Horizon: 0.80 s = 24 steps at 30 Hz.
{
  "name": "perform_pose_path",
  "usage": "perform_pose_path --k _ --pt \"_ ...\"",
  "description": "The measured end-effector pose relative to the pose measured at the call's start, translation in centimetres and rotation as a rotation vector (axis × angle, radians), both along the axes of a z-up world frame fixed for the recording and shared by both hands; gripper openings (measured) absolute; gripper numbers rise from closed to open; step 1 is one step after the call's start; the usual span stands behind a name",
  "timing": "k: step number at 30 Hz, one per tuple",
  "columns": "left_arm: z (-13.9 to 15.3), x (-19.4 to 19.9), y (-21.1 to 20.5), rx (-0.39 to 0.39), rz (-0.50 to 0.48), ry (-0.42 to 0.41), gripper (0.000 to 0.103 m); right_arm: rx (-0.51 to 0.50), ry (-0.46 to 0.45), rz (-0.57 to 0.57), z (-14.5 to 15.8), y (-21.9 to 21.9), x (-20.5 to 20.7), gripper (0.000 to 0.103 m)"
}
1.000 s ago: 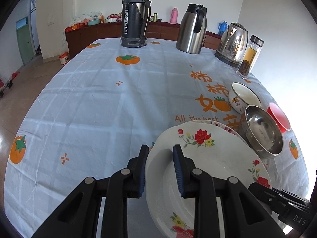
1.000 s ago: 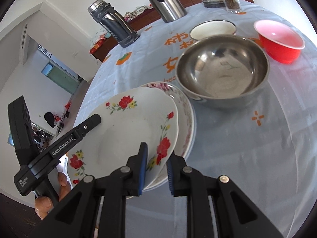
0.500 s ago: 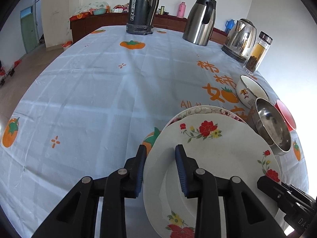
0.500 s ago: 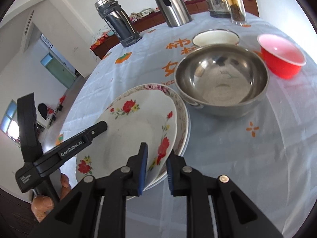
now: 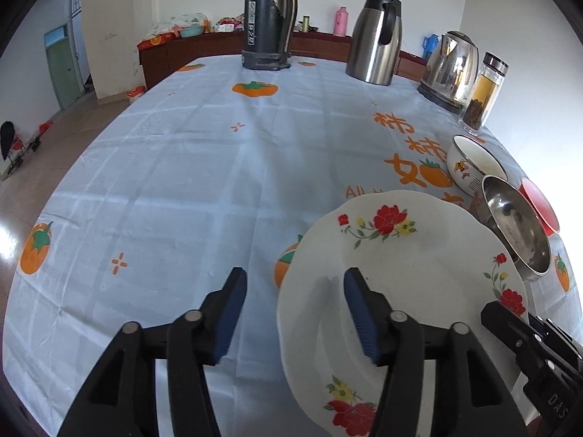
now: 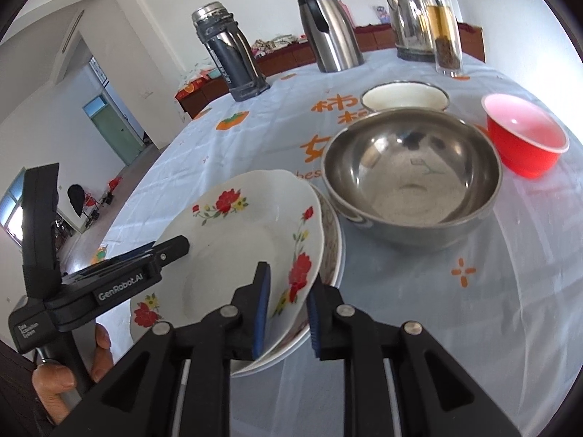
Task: Organize plates and bowls
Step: 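Lower the red-flower plate onto the pink-floral plate stack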
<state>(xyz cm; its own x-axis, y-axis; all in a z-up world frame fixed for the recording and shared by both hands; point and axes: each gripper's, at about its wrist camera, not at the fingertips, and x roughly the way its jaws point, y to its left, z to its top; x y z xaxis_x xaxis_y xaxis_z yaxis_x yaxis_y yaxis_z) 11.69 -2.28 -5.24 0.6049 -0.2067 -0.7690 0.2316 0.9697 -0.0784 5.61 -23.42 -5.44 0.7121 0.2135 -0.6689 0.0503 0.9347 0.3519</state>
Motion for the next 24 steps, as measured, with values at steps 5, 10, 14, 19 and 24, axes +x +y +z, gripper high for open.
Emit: perform_pose_path --k 5,10,14,19,24 --pt "0.7 -0.4 0.5 0.005 0.018 -0.019 0.059 -0.021 -0.023 0.015 0.4 1.4 -0.3 0.050" --pt "0.9 -0.7 0.8 0.005 0.026 -0.020 0.059 -0.016 -0.013 -0.002 0.6 1.3 -0.8 0.049" --pt "0.6 -0.7 0.8 0.012 0.022 -0.013 0.059 -0.049 0.010 -0.032 1.2 1.5 -1.1 0.049" --pt "0.3 -0.8 0.7 0.015 0.019 -0.005 0.059 -0.085 0.049 -0.071 1.2 1.6 -0.9 0.052" --pt "0.3 -1.1 0.7 0.019 0.012 -0.010 0.060 -0.095 0.088 -0.077 0.5 1.5 -0.9 0.053"
